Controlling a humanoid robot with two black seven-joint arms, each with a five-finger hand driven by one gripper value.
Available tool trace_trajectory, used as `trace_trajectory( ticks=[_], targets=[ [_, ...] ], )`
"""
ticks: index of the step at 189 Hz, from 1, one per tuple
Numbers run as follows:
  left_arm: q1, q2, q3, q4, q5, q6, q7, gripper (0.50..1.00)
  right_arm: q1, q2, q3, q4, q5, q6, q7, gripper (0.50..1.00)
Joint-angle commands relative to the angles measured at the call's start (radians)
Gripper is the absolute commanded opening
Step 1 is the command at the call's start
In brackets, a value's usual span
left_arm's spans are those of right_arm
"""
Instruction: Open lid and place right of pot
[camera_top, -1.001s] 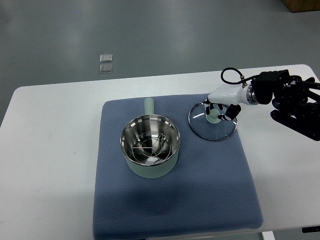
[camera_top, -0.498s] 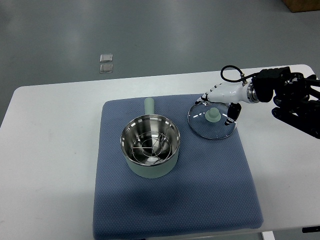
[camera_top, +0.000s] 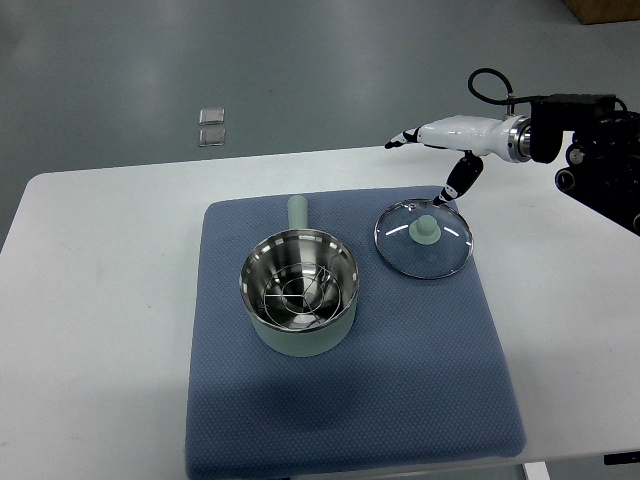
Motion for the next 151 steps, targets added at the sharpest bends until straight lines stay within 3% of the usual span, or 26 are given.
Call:
trace_trajectory(
  ticks=[1, 27, 37, 38, 48, 84, 151],
  targets=[
    [0.000, 0.000, 0.000, 0.000, 0.000, 0.000, 0.001, 1.000, -0.013, 0.022, 0.048, -0.054, 0.264, -0.037, -0.011, 0.915],
    [0.000, 0.000, 0.000, 0.000, 0.000, 0.000, 0.001, 1.000, -0.040, 0.042, 0.048, -0.119, 0.693, -0.181, -0.018, 0.915],
    [0.000, 0.000, 0.000, 0.000, 0.000, 0.000, 0.001, 1.000, -0.040, 0.042, 0.048, -0.119, 0.693, -0.181, -0.018, 0.915],
    [0.001, 0.000, 0.000, 0.000, 0.000, 0.000, 0.001, 1.000, -0.054, 0.044, 0.046, -0.126, 0.844, -0.217, -0.020, 0.913],
    [0.000, 0.000, 0.000, 0.000, 0.000, 0.000, -0.001, 1.000, -0.063, 0.045, 0.046, -0.128, 0.969, -0.241, -0.020, 0.915],
    [0.001, 0.000, 0.000, 0.000, 0.000, 0.000, 0.001, 1.000, -0.119, 0.045, 0.042, -0.135, 1.285, -0.271, -0.035, 0.917],
    [0.001, 0.000, 0.000, 0.000, 0.000, 0.000, 0.001, 1.000, -0.208, 0.056, 0.045, -0.135, 1.447, -0.270, -0.025, 0.932]
  ],
)
